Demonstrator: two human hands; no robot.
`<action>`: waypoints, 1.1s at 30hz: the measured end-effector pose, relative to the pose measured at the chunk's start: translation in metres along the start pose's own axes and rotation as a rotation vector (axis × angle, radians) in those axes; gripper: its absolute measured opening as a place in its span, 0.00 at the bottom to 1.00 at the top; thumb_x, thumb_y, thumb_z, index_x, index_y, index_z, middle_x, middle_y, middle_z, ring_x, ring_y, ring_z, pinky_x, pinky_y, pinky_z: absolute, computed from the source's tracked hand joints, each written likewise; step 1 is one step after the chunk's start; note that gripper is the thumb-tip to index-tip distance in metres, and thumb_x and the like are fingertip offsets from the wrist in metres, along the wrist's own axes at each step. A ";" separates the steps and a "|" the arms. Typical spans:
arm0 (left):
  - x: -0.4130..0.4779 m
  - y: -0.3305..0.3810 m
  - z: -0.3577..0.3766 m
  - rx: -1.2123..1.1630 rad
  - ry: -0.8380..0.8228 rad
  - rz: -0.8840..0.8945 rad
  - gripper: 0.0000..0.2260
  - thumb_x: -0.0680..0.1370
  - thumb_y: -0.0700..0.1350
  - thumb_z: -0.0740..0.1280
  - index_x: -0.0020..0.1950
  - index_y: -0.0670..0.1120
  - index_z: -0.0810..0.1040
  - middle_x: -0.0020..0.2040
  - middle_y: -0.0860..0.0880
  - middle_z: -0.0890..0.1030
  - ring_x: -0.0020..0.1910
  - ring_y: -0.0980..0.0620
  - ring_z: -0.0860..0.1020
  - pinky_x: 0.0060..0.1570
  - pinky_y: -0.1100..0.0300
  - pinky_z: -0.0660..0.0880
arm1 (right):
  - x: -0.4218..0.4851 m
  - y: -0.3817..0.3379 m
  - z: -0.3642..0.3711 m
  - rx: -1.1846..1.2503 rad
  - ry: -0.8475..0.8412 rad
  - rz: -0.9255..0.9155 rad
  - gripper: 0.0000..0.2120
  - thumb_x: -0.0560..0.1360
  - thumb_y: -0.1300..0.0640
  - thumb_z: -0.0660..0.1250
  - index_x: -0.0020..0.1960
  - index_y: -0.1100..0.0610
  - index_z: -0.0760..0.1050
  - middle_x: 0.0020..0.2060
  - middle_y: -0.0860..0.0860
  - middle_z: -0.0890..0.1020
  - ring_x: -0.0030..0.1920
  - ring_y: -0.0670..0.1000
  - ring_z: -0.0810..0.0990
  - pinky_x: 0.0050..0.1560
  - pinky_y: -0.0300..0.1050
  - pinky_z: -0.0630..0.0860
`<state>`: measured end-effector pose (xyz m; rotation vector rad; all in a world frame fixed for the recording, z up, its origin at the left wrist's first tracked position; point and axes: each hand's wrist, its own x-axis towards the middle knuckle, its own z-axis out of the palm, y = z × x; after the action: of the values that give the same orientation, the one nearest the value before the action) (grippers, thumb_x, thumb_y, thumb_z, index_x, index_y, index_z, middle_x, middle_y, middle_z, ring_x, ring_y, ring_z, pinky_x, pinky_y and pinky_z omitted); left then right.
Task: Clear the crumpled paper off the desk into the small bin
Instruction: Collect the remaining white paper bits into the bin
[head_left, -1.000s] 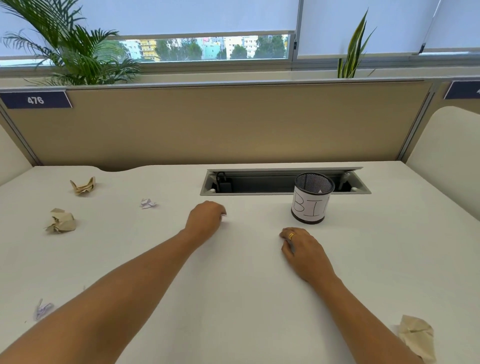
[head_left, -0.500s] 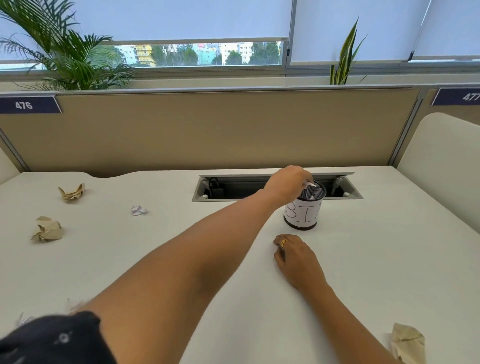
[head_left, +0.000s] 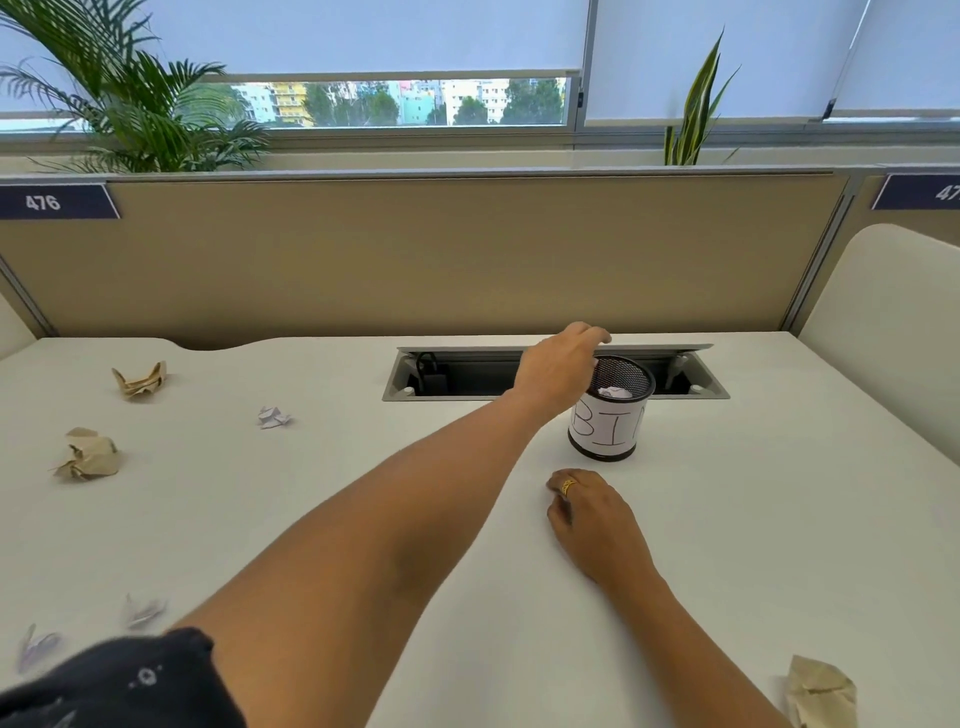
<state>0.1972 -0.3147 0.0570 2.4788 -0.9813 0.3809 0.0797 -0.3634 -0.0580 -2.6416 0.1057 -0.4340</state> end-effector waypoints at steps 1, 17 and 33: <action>-0.005 -0.007 -0.001 -0.016 0.017 -0.035 0.14 0.79 0.41 0.60 0.65 0.47 0.71 0.66 0.48 0.73 0.58 0.44 0.77 0.51 0.49 0.75 | 0.000 0.000 0.000 0.005 0.003 0.000 0.15 0.75 0.61 0.61 0.59 0.58 0.76 0.59 0.51 0.79 0.60 0.51 0.76 0.60 0.41 0.71; -0.132 -0.219 -0.050 0.221 0.038 -0.798 0.18 0.78 0.42 0.62 0.68 0.43 0.69 0.71 0.42 0.65 0.70 0.42 0.63 0.64 0.45 0.67 | 0.000 0.000 0.000 -0.005 -0.009 0.012 0.12 0.75 0.61 0.61 0.57 0.58 0.76 0.57 0.51 0.79 0.58 0.51 0.76 0.59 0.41 0.71; -0.154 -0.285 -0.063 0.155 -0.346 -0.808 0.22 0.82 0.43 0.55 0.74 0.40 0.57 0.76 0.41 0.59 0.75 0.43 0.57 0.73 0.51 0.57 | 0.000 0.001 0.002 -0.023 0.008 0.011 0.12 0.74 0.62 0.63 0.56 0.58 0.77 0.56 0.50 0.81 0.59 0.50 0.77 0.60 0.41 0.71</action>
<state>0.2810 -0.0094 -0.0366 2.8744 0.0096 -0.2509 0.0801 -0.3629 -0.0601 -2.6609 0.1279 -0.4419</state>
